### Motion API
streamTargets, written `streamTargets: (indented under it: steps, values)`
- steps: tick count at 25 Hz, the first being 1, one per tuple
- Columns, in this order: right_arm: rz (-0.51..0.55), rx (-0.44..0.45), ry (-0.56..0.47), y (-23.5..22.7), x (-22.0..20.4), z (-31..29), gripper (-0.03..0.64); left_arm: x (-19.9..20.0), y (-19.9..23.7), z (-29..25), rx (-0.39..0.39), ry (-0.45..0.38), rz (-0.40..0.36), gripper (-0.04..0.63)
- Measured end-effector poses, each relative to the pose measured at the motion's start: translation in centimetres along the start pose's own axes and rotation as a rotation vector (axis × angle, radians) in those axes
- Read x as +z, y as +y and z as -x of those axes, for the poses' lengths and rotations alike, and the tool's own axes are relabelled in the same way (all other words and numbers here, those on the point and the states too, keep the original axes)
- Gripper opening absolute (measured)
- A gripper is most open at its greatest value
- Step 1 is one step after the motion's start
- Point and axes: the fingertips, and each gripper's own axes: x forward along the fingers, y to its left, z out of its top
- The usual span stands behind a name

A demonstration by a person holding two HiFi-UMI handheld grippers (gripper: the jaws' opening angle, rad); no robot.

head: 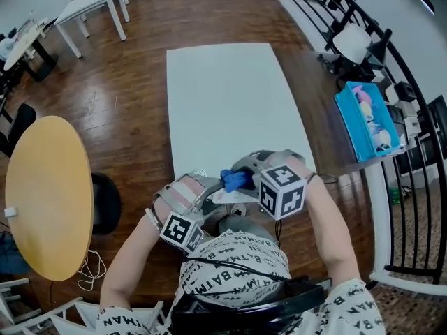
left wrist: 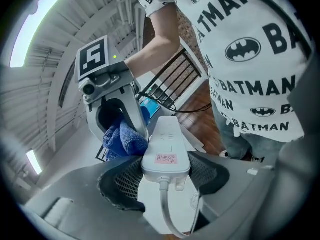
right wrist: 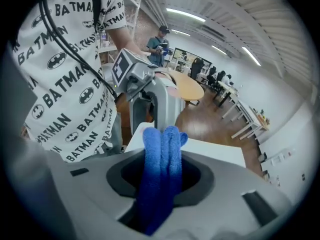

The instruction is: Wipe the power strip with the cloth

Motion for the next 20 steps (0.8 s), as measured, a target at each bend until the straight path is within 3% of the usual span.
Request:
streamTargets:
  steps: [6,13,16,20]
  values:
    - [-0.032,0.029,0.075,0.9,-3.7,0.4,0.137,-0.9,0.4,0.7,0.025,0.016,0.027,0.284]
    - [-0.169,-0.006,0.125,1.0,-8.6,1.7,0.137,-2.4,1.2,1.5,0.058,0.026,0.074,0.284]
    - [-0.267,-0.077,0.094,0.3,-10.5,2.6,0.137,-3.2,1.8,1.8,0.092,0.018,0.155,0.284]
    - [-0.379,-0.149,0.032,0.1,-11.9,3.2,0.135,-4.5,2.6,2.6,0.163,-0.007,0.326,0.284]
